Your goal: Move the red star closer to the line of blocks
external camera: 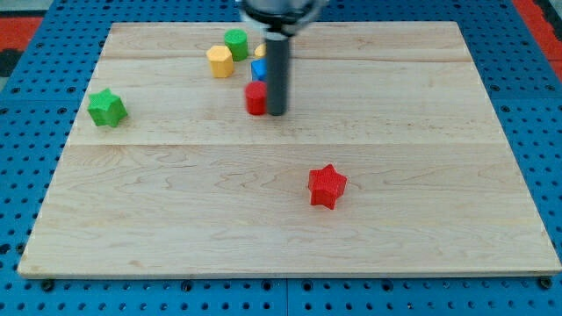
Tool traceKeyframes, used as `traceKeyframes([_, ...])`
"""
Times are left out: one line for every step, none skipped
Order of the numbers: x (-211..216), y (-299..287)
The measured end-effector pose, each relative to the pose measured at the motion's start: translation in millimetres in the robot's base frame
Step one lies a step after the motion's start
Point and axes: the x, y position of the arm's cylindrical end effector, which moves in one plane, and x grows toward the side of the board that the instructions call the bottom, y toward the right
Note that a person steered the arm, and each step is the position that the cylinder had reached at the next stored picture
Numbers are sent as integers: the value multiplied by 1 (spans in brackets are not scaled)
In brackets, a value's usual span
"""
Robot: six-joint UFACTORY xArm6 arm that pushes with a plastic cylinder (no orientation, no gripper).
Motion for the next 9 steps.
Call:
traceKeyframes([19,-3])
traceKeyframes([-21,-10])
traceKeyframes([-34,8])
traceKeyframes([-3,113])
traceKeyframes([50,227])
traceKeyframes([151,215])
traceKeyframes([153,130])
traceKeyframes([145,67])
traceKeyframes([161,29])
